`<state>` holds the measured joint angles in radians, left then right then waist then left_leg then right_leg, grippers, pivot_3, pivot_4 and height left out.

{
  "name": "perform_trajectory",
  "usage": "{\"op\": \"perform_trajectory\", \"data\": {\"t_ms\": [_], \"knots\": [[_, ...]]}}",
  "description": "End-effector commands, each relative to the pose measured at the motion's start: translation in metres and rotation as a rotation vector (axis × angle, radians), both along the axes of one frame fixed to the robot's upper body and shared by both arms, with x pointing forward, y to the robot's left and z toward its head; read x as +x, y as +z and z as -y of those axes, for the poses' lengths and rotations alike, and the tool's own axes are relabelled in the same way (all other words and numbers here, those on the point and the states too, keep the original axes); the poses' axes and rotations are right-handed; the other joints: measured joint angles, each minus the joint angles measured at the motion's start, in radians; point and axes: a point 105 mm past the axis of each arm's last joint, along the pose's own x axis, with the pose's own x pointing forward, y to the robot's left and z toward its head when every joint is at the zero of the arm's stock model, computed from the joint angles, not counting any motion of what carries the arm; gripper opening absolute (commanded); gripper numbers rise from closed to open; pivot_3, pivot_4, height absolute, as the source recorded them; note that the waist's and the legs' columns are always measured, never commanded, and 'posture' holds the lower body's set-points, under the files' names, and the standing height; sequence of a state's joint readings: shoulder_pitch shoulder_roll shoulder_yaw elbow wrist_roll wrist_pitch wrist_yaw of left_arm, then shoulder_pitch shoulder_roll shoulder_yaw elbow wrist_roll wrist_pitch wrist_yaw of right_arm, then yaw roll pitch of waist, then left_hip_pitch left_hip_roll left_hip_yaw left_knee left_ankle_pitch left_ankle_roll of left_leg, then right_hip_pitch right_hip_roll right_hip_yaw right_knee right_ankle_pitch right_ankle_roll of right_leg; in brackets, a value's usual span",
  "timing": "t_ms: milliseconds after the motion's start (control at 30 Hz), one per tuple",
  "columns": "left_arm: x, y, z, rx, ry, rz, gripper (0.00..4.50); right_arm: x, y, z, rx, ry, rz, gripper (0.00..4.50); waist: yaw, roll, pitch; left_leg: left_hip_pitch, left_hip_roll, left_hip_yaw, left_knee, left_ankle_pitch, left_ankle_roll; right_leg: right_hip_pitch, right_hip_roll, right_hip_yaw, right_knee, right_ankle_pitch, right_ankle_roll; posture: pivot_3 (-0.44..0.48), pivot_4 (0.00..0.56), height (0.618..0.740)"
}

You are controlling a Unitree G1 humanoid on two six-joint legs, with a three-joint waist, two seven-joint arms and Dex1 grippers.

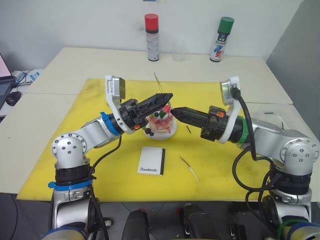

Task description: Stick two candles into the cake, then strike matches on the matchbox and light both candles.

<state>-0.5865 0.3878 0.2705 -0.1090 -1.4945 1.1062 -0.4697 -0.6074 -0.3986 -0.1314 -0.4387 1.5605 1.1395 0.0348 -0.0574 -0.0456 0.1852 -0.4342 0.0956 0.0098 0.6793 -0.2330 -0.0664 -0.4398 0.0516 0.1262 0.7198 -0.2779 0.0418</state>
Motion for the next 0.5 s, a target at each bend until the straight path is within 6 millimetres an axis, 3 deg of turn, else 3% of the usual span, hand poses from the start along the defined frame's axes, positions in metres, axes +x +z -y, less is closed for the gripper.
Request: {"op": "perform_trajectory", "data": {"t_ms": [33, 300, 433, 500], "knots": [[-0.007, 0.007, 0.002, -0.030, -0.039, 0.016, 2.43, -0.005, 0.011, -0.001, 0.030, 0.017, 0.029, 0.00, 0.000, 0.000, 0.000, 0.000, 0.000, 0.000, 0.000, 0.000, 0.000, 0.000, 0.000, 0.000, 0.000, 0.000, 0.000, 0.000, 0.150, 0.684], [-0.011, 0.008, 0.002, -0.036, -0.069, 0.007, 0.04, -0.005, 0.007, -0.001, 0.018, 0.019, 0.020, 0.00, 0.001, 0.000, 0.000, -0.001, 0.000, -0.002, -0.001, 0.000, 0.000, 0.000, 0.000, -0.002, 0.000, -0.002, -0.002, 0.000, 0.150, 0.684], [-0.012, 0.012, 0.001, -0.038, -0.077, 0.022, 0.04, -0.004, 0.001, 0.001, -0.011, 0.005, 0.025, 0.00, 0.001, 0.000, 0.000, -0.001, 0.000, -0.003, -0.001, 0.000, 0.000, 0.000, 0.000, -0.003, 0.000, -0.002, -0.002, 0.000, 0.150, 0.684], [-0.009, 0.016, -0.003, -0.008, -0.039, 0.068, 0.00, -0.004, -0.005, 0.003, -0.075, 0.001, 0.057, 0.41, 0.001, 0.000, 0.000, -0.001, 0.000, -0.002, -0.001, 0.000, 0.000, 0.000, 0.000, -0.002, 0.000, -0.002, -0.002, 0.000, 0.150, 0.684]]}}
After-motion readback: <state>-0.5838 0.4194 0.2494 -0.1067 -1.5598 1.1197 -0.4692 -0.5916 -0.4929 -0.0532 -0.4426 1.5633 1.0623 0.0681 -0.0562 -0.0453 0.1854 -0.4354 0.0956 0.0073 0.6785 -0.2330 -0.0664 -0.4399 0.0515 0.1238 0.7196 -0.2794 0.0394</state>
